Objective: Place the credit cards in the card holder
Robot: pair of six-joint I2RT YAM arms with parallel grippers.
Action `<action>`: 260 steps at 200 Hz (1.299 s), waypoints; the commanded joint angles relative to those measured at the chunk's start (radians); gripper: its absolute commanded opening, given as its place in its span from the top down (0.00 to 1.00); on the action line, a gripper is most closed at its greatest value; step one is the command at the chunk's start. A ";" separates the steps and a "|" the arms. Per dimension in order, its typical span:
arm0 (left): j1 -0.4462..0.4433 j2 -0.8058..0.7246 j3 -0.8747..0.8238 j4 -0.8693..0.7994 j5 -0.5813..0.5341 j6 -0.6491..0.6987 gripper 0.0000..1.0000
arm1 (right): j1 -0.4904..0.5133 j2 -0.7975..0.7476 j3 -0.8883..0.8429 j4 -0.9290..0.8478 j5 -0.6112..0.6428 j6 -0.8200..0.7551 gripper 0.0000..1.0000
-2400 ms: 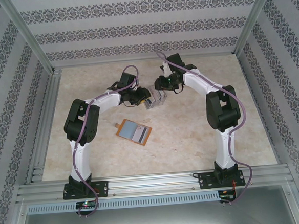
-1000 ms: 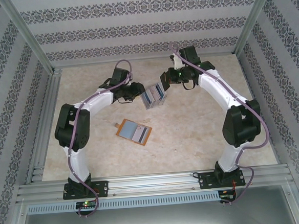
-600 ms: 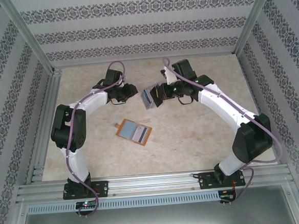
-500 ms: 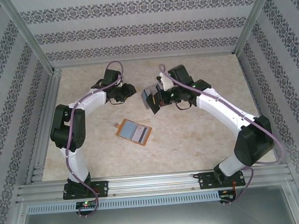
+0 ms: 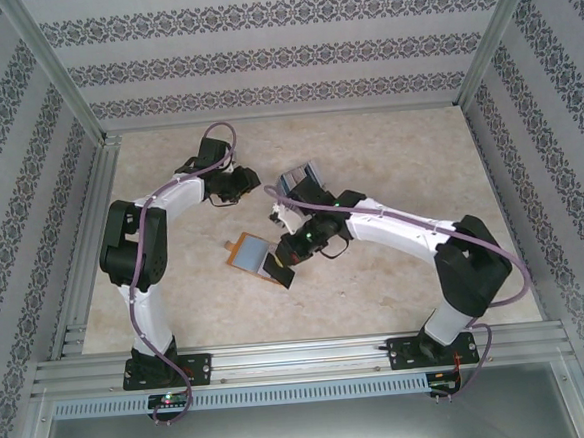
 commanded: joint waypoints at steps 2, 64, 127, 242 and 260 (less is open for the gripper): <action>0.011 0.024 -0.026 -0.004 0.012 0.021 0.63 | 0.038 0.067 0.046 -0.067 -0.022 -0.050 0.95; 0.012 0.029 -0.056 -0.015 0.017 0.035 0.63 | 0.063 0.193 0.148 -0.213 0.185 -0.116 0.96; 0.015 -0.017 -0.104 -0.017 0.011 0.041 0.63 | 0.013 0.207 0.139 -0.172 0.272 -0.099 0.98; 0.064 -0.334 -0.273 -0.159 -0.066 0.102 0.63 | -0.117 0.024 -0.069 0.264 -0.034 0.114 0.97; 0.067 -0.374 -0.314 -0.185 -0.071 0.107 0.64 | -0.131 0.033 -0.110 0.411 -0.042 0.210 0.96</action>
